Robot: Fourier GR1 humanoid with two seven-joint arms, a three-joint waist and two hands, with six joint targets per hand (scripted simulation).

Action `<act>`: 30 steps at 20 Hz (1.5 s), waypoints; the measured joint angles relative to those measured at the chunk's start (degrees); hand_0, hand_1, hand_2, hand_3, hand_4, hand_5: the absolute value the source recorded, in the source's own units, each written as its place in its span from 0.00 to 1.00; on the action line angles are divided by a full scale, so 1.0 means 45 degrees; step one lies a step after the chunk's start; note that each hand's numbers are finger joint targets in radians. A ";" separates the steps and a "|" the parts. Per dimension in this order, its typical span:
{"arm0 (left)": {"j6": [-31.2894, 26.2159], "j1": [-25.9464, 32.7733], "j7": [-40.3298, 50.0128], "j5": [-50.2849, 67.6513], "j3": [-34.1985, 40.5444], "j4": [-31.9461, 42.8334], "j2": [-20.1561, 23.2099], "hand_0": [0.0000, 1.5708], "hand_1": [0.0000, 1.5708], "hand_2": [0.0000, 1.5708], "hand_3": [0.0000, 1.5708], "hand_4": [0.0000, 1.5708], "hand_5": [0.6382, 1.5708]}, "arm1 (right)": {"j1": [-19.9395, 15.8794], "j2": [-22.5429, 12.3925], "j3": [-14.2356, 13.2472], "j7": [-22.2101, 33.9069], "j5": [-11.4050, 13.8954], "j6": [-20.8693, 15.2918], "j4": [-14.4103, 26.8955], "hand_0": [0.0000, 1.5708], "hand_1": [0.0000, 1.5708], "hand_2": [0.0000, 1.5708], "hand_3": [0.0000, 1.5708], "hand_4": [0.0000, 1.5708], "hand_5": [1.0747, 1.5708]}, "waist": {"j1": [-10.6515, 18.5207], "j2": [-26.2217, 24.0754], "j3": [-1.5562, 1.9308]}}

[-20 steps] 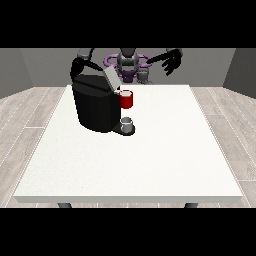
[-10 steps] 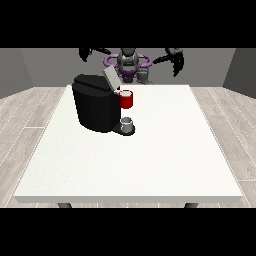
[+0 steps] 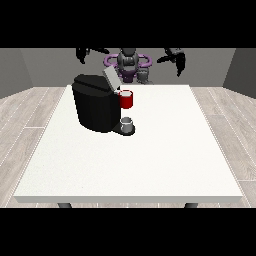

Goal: Insert the coffee pod into the coffee machine and close the lid

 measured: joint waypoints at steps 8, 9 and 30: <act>0.0164 0.0728 0.0776 0.0902 -0.0907 -0.2104 0.0130 0.00 0.00 0.00 0.00 0.22 1.00 | -0.1190 0.0185 -0.0705 0.0614 -0.0995 0.0014 0.1145 0.00 0.00 0.00 0.00 0.09 1.00 | 0.0360 0.0876 0.0000; 0.0313 0.0887 0.0990 0.1082 -0.1177 -0.2423 0.0095 0.00 0.00 0.00 0.00 0.22 1.00 | -0.1337 0.0142 -0.0751 0.0633 -0.1076 0.0084 0.1326 0.00 0.00 0.00 0.00 0.04 1.00 | 0.0354 0.0963 0.0003; 0.0731 0.3007 0.2051 0.2464 -0.1849 -0.7133 0.0978 0.00 0.00 0.00 0.00 0.21 1.00 | -0.3903 0.0191 0.0039 -0.0097 -0.0714 0.0446 0.2927 0.00 0.00 0.00 0.00 0.13 1.00 | -0.0116 0.3130 -0.0010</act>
